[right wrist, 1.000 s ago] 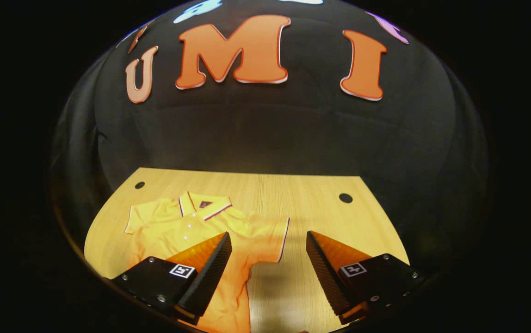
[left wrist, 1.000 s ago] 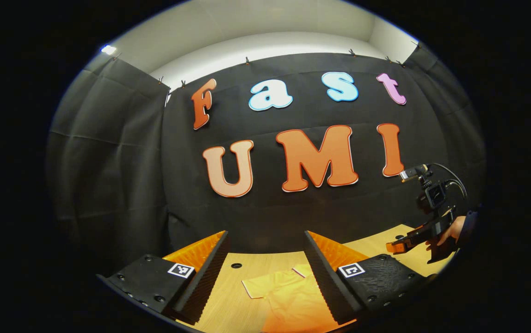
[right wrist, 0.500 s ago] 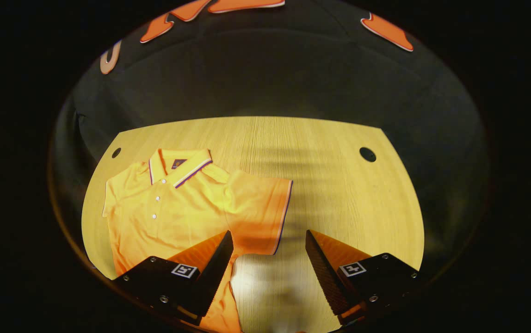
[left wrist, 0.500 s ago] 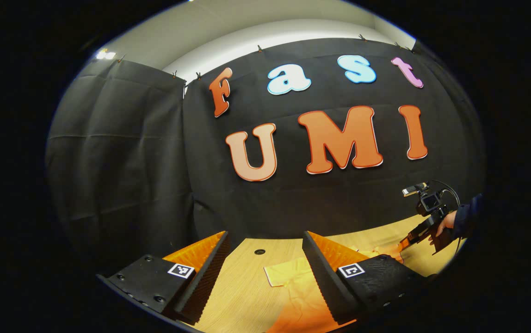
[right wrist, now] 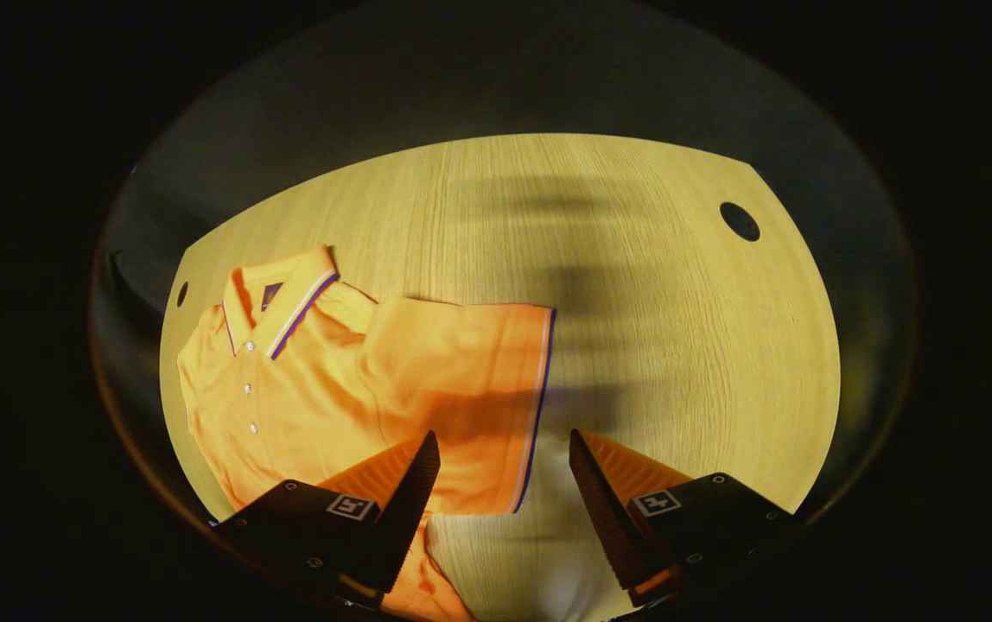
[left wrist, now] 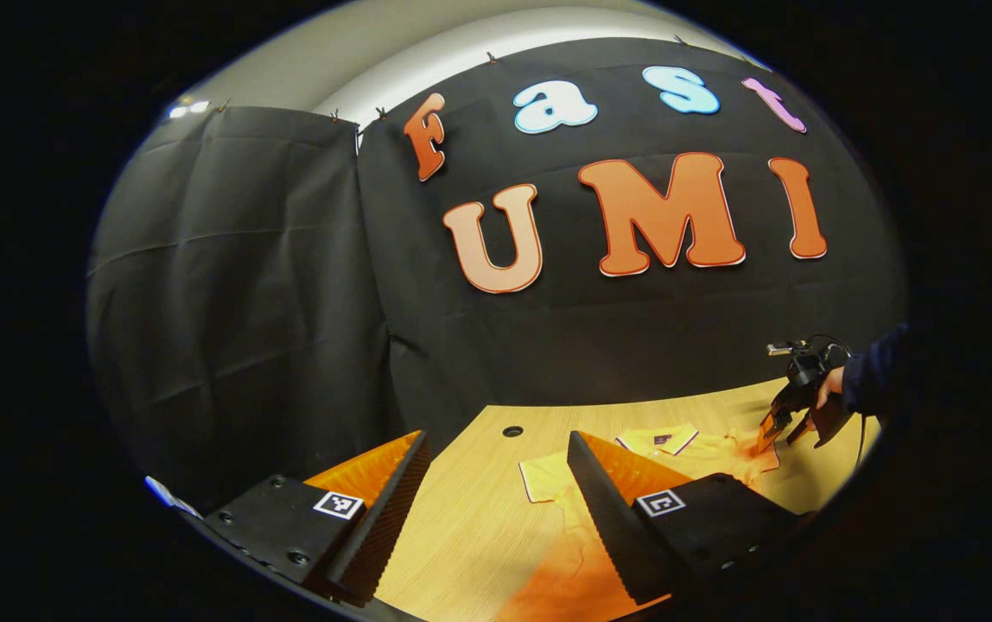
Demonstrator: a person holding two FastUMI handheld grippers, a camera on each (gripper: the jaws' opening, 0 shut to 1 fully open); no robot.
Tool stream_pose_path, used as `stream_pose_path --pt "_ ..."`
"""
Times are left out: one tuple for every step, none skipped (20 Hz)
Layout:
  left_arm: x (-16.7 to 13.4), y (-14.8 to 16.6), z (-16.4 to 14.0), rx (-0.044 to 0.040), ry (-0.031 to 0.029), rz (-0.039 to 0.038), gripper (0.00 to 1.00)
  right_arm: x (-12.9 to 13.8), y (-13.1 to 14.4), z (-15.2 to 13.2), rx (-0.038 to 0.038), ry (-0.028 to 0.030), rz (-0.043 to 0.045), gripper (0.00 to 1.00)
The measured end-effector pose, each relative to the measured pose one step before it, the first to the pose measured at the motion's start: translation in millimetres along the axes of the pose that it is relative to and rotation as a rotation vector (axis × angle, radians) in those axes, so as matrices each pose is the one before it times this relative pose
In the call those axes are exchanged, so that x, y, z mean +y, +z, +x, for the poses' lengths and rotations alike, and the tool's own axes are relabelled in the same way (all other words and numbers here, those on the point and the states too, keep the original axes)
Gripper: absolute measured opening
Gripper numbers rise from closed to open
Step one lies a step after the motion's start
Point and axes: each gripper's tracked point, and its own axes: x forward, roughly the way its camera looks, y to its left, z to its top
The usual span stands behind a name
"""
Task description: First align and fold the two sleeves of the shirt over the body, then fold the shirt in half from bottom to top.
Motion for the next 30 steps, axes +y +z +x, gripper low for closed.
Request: stream_pose_path --pt "-0.23 -2.37 -0.15 0.00651 0.00443 0.00116 0.99 -1.31 -2.17 4.08 0.00915 -0.01016 0.00484 0.90" --pt "-0.62 -1.44 0.23 0.00589 0.00459 0.00111 0.99 -0.61 -1.29 5.15 0.01635 -0.00802 0.00232 0.88" --pt "0.82 -0.56 -1.01 0.00449 0.00403 0.00016 0.99 0.08 -5.29 3.67 0.02449 -0.01237 0.00506 0.86" --pt "-0.06 0.24 -1.11 0.00347 0.00198 0.00076 0.99 -0.62 9.10 -0.94 -0.01561 -0.01819 -0.00125 0.86" --pt "0.43 -1.76 -3.80 0.00222 0.00284 0.00149 0.99 3.24 -4.50 2.04 0.00777 -0.00268 -0.01561 0.86" --pt "-1.10 -0.72 -3.16 0.00258 0.00050 0.00081 0.99 2.24 -0.42 -0.64 0.00812 0.00022 -0.00513 0.83" --pt "0.56 -2.84 -1.42 0.00477 0.00179 -0.00017 0.99 2.25 -0.75 0.29 0.00763 0.00134 -0.00197 0.72" --pt "-0.54 -0.81 0.45 0.00268 0.00281 -0.00209 0.99 0.70 0.25 -1.93 0.00369 -0.00301 0.01504 0.74" --pt "1.24 -1.54 0.31 0.00054 0.00413 -0.00230 0.99 -0.10 -0.23 1.85 0.00326 -0.00372 0.02263 0.59" --pt "2.31 1.44 0.14 -0.00380 0.00731 -0.00103 0.99 -2.46 1.64 1.02 0.00363 -0.00143 0.03547 0.48" --pt "1.72 1.56 -2.67 -0.00649 0.00738 -0.00017 0.99 0.43 2.92 -1.61 -0.00660 0.01939 0.02495 0.28" --pt "1.77 2.55 -0.10 -0.00561 0.00673 -0.00015 0.99 1.33 1.63 -0.93 -0.00471 0.02665 0.01311 0.21" --pt "-0.28 -1.73 1.14 0.00081 0.00493 -0.00107 0.99 8.83 -1.64 -1.57 0.00121 0.06476 0.00056 0.13" --pt "-0.79 -1.46 0.90 0.00661 -0.00049 -0.00053 0.99 2.68 -1.77 -4.87 0.00840 0.03639 -0.00028 0.13" --pt "0.24 -3.29 0.82 0.00717 0.00057 -0.00125 0.99 0.89 6.08 -3.44 -0.02475 0.00869 0.00414 0.05" --pt "-0.50 -1.53 1.89 0.01037 0.00112 -0.00186 0.99 6.26 9.52 -3.08 -0.03490 0.03289 0.00003 0.05" --pt "-1.39 -1.86 2.01 0.00359 -0.00345 -0.00077 0.99 6.41 3.92 -7.37 -0.02231 0.02110 -0.00089 0.05" --pt "-3.54 -0.93 2.12 0.00931 -0.00830 0.00137 0.99 6.30 6.08 -5.42 -0.02075 0.01901 -0.00805 0.04" --pt "-0.45 -0.24 1.42 0.00565 -0.00183 -0.00389 0.99 3.35 2.25 -6.08 -0.01632 0.00070 -0.00604 0.04" --pt "-1.79 0.98 1.94 -0.00305 -0.00412 -0.00643 0.99 7.53 2.82 -4.19 -0.00764 0.01899 -0.00973 0.05" --pt "-1.71 -0.85 2.64 0.00207 -0.00095 0.00367 1.00 10.92 -0.37 -6.80 -0.00530 0.02175 -0.01222 0.04" --pt "-1.07 0.44 2.09 0.00364 -0.00025 0.00611 0.99 10.28 1.14 -4.59 -0.00854 0.01947 -0.02706 0.04" --pt "-2.44 -1.15 1.33 0.00335 -0.00445 0.00329 0.99 7.31 3.24 -2.27 -0.01487 -0.00099 -0.02304 0.04" --pt "-1.99 0.75 2.03 0.00261 -0.00499 0.00260 0.99 6.94 1.96 -1.04 -0.00427 -0.00355 -0.02057 0.04" --pt "-2.63 -1.38 0.34 0.00438 -0.00587 0.00375 0.99 10.15 0.55 -4.37 0.00001 0.00882 -0.01106 0.04" --pt "-1.69 -0.67 1.09 0.00333 -0.00464 0.00300 0.99 12.62 0.50 -3.76 0.00700 0.02329 -0.00256 0.04" --pt "-0.45 -2.72 -0.21 0.00408 -0.00279 0.00125 0.99 14.33 0.27 -2.36 0.00203 0.02871 0.00190 0.04" --pt "-0.43 -3.40 1.16 0.01009 -0.00156 0.00050 0.99 15.14 1.42 -0.70 0.00249 0.03578 0.00080 0.04" --pt "1.14 -3.47 2.95 0.00878 0.00156 -0.00282 0.99 13.77 -2.13 1.49 0.00752 0.03222 0.00360 0.04" --pt "0.74 0.00 0.91 0.00749 -0.00025 -0.00429 0.99 13.31 4.14 -6.64 0.00134 0.03043 0.00285 0.04"
